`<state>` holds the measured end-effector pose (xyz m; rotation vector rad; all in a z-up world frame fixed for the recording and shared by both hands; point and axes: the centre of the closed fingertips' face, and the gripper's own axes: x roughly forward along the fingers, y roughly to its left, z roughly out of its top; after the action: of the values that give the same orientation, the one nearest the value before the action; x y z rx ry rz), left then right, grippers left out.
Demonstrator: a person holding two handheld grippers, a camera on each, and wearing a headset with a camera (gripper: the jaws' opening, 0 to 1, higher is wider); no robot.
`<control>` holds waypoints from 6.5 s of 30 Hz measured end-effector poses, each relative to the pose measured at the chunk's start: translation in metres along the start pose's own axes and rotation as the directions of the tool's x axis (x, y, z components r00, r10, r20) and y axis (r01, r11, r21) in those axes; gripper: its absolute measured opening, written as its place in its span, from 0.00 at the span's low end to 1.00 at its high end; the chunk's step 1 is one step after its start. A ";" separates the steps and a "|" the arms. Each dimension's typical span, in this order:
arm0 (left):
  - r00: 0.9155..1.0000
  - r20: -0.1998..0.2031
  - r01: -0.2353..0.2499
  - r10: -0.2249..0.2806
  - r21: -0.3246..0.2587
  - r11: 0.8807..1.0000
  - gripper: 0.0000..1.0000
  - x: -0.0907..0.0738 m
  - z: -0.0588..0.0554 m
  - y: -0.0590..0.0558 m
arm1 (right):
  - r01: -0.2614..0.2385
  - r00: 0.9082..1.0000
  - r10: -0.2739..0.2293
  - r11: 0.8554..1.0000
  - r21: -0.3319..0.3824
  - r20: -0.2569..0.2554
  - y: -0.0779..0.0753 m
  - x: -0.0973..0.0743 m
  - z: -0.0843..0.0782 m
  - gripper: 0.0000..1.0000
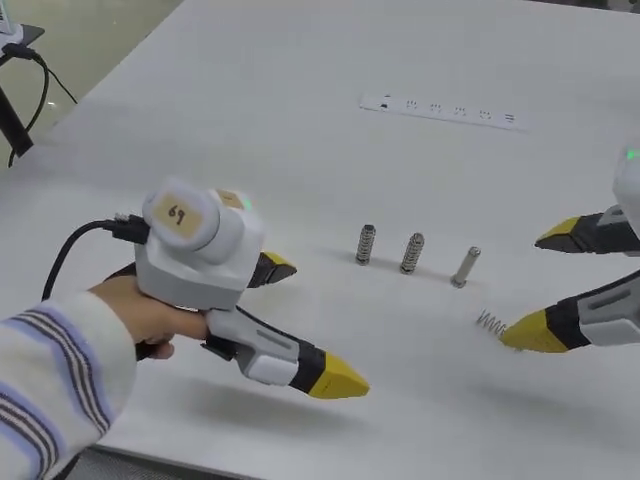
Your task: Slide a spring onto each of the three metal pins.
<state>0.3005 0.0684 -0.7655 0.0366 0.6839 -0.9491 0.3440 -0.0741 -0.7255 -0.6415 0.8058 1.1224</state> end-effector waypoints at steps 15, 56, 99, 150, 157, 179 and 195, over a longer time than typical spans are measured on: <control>1.000 -0.009 0.009 -0.009 -0.014 1.000 0.97 0.001 -0.002 -0.001 | 0.000 0.996 -0.008 0.996 0.093 0.091 0.013 0.000 -0.013 0.82; 0.999 -0.036 -0.008 0.008 -0.014 1.000 0.96 -0.007 -0.009 0.004 | 0.026 0.978 -0.076 0.969 0.246 0.195 0.024 0.004 -0.040 0.99; 0.989 -0.065 0.143 -0.130 0.301 0.943 0.85 0.041 0.045 -0.034 | 0.029 0.978 -0.087 0.957 0.288 0.191 0.031 0.000 -0.053 0.99; 0.929 -0.249 0.358 -0.273 0.419 0.834 0.56 0.118 0.059 -0.060 | 0.047 0.981 -0.105 0.944 0.328 0.162 0.036 -0.004 -0.069 0.97; 0.933 -0.271 0.336 -0.237 0.419 0.843 0.52 0.127 0.053 -0.053 | 0.038 0.983 -0.095 0.944 0.328 0.158 0.038 -0.004 -0.071 0.96; 0.943 -0.264 0.308 -0.204 0.453 0.836 0.32 0.155 0.061 -0.050 | 0.014 0.981 -0.084 0.933 0.360 0.178 0.048 -0.003 -0.077 0.93; 0.915 -0.353 0.359 -0.197 0.485 0.798 0.14 0.155 0.044 -0.053 | 0.012 0.981 -0.085 0.924 0.381 0.177 0.050 -0.006 -0.084 0.89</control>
<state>0.3438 -0.0911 -0.8027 0.6044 0.6752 -1.4274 0.2759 -0.1277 -0.7704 -0.2236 0.8081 0.9312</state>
